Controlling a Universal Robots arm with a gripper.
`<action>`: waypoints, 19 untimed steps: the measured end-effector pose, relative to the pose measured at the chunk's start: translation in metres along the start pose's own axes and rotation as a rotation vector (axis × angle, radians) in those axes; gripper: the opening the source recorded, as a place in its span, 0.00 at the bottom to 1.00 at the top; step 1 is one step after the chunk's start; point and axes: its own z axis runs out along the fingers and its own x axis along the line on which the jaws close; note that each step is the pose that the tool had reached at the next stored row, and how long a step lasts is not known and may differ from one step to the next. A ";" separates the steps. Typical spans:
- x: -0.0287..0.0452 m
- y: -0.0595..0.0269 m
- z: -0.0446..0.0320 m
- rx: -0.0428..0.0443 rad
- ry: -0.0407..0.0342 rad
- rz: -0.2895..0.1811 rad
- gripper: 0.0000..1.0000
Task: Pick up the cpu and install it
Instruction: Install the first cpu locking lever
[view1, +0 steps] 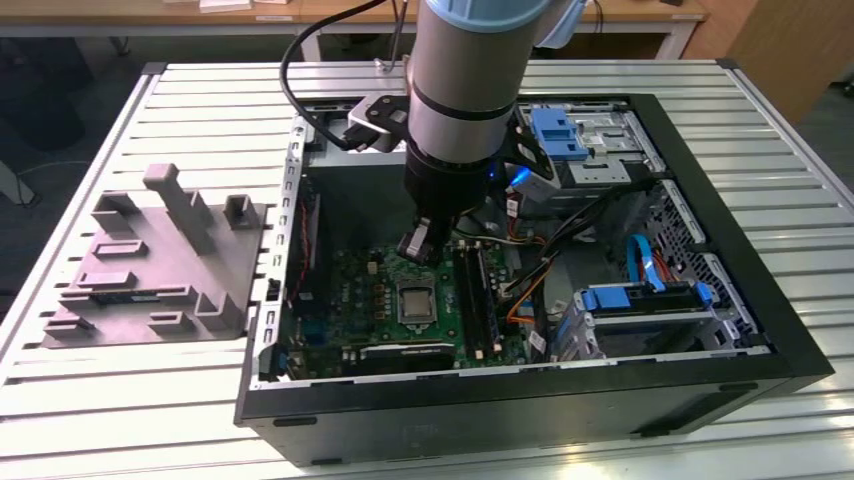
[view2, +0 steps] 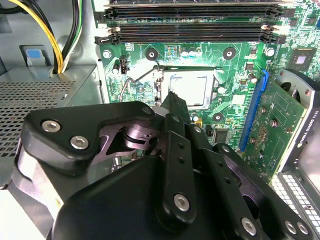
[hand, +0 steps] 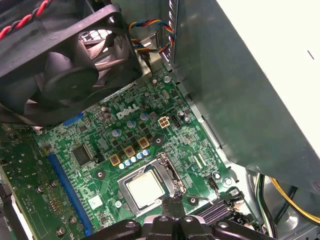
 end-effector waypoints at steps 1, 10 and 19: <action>0.0000 0.0000 0.0000 0.0000 0.0000 0.000 0.11; -0.0052 -0.0069 -0.0004 0.0000 0.0000 0.000 0.11; -0.0221 -0.0099 -0.0009 0.0001 0.0001 0.000 0.11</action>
